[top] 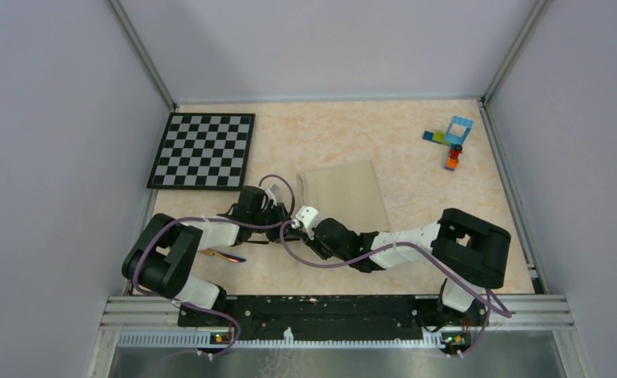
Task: Fold the napkin into a case and place the utensils inside
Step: Smooth out the square-folded napkin at the center of the board.
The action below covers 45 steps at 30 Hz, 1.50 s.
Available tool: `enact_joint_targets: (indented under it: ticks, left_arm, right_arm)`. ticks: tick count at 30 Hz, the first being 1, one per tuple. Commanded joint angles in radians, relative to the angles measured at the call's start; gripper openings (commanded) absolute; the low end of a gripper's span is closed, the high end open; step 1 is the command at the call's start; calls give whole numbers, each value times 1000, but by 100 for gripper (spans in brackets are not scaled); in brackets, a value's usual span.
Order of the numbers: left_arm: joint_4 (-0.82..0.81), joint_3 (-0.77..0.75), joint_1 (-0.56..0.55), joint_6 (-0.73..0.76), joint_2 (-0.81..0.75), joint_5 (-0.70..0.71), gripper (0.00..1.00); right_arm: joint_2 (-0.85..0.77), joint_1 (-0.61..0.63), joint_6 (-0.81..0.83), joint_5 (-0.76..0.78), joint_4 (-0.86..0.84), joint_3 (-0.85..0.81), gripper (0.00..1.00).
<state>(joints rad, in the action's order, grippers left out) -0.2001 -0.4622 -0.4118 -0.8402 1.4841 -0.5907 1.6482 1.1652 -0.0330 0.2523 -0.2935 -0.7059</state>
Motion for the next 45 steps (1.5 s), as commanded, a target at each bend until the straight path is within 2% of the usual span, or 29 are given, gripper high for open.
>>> enact_joint_targets:
  ticks: [1, 8, 13, 20, 25, 45]
  left_arm:
    - [-59, 16, -4, -5, 17, -22, 28]
    - [-75, 22, -5, -6, 41, -26, 28]
    - [-100, 27, -9, -14, 65, -28, 22]
    - [-139, 51, -12, -32, 85, -33, 11]
    - [-169, 68, -12, -47, 90, -45, 4]
    - [-136, 66, -13, -25, 74, -38, 3]
  right_arm:
    - [28, 19, 2, 64, -49, 12, 30]
    - [7, 24, -21, 105, -52, 14, 11]
    - [-26, 25, -50, 85, -52, -2, 0]
    - [-51, 24, -96, 77, -65, -17, 0]
    - [-2, 24, -105, 73, -72, -47, 0]
    - [93, -17, -152, 57, -100, -76, 0]
